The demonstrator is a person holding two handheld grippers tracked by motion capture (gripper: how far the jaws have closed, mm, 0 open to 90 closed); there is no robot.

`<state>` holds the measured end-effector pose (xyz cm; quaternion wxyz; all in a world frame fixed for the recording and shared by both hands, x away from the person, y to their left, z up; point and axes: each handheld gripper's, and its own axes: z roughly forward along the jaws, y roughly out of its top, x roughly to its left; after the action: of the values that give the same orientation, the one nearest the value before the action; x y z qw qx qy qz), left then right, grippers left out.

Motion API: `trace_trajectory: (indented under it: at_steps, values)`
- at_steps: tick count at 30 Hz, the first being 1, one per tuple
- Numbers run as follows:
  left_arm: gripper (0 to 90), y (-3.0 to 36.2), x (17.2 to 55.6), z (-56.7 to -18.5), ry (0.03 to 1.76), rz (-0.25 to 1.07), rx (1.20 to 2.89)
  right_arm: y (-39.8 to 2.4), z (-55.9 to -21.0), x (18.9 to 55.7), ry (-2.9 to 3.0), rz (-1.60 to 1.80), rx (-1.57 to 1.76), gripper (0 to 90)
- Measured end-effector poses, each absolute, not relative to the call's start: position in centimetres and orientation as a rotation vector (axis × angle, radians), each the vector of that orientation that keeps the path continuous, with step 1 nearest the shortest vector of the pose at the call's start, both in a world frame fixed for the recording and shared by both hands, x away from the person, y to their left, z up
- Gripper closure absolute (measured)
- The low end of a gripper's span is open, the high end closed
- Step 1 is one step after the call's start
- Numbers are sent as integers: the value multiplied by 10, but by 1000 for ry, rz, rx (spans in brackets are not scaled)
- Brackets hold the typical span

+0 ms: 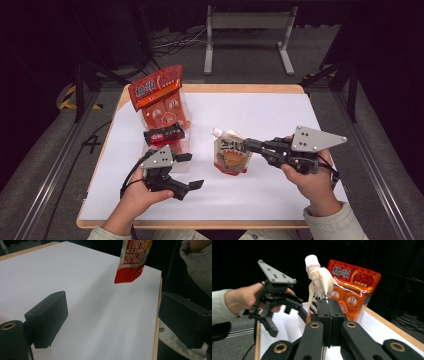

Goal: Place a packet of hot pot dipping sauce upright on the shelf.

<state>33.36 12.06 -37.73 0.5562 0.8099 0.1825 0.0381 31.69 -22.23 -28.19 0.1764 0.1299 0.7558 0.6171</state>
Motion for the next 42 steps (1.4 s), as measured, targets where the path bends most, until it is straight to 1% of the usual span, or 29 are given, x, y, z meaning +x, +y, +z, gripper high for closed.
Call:
trace_trajectory:
  at_steps: [5, 10, 17, 18, 22, 26, 27, 33, 37, 38, 40, 41, 42]
  values:
    - [109, 113, 334, -378, 390, 61, 1883, -218, -283, 312, 2154, 1769, 328, 900]
    - [141, 100, 333, -377, 320, 15, 1872, -210, -287, 310, 2184, 1786, 301, 900]
    - [239, 89, 331, -375, 253, -34, 1863, -197, -295, 309, 2233, 1795, 265, 900]
    - [239, 89, 332, -374, 233, -33, 1861, -195, -296, 309, 2237, 1795, 263, 900]
    - [355, 85, 333, -376, 212, -49, 1884, -191, -299, 310, 2242, 1818, 247, 900]
    - [567, 84, 335, -377, 177, -79, 1891, -189, -301, 310, 2253, 1832, 242, 900]
    - [601, 84, 335, -377, 167, -88, 1900, -189, -301, 310, 2255, 1834, 241, 900]
    - [691, 85, 336, -378, 152, -130, 1921, -187, -304, 312, 2269, 1835, 234, 898]
    - [718, 86, 336, -377, 154, -137, 1919, -187, -304, 312, 2267, 1840, 229, 894]
    - [735, 88, 336, -377, 158, -134, 1923, -186, -304, 311, 2265, 1844, 225, 884]
    - [741, 89, 336, -377, 160, -131, 1924, -185, -305, 311, 2263, 1841, 223, 871]
    - [747, 90, 337, -376, 163, -129, 1922, -185, -305, 311, 2255, 1836, 220, 833]
    - [755, 92, 337, -375, 170, -127, 1915, -184, -305, 312, 2244, 1842, 227, 716]
